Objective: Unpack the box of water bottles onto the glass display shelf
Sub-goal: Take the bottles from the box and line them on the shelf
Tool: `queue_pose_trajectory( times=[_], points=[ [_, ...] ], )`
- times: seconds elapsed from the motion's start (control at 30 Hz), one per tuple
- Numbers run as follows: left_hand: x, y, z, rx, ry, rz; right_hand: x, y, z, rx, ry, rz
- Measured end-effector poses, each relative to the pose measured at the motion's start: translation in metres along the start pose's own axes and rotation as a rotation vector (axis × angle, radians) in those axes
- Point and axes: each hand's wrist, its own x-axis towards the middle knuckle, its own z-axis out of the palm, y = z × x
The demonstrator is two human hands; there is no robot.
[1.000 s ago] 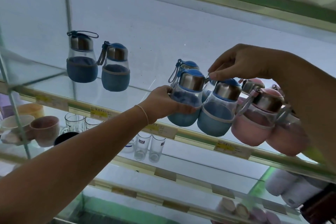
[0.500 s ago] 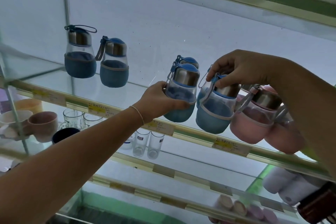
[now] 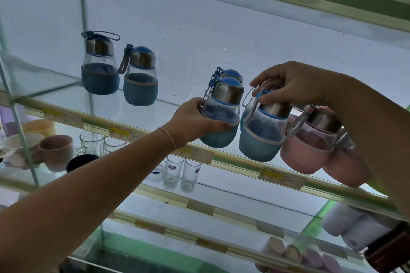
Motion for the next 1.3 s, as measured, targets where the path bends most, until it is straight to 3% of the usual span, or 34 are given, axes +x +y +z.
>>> queue_pose_trajectory(
  times=[0.23,0.5,1.3],
  points=[
    [-0.002,-0.003,0.000,-0.001,-0.013,0.022,-0.002,-0.005,0.005,-0.013,0.022,0.015],
    [-0.003,-0.001,-0.003,-0.049,-0.029,0.024,0.005,-0.030,0.011,0.012,0.166,-0.037],
    [0.007,0.000,-0.017,-0.067,-0.158,-0.043,0.015,-0.034,0.010,-0.026,0.223,-0.040]
  ],
)
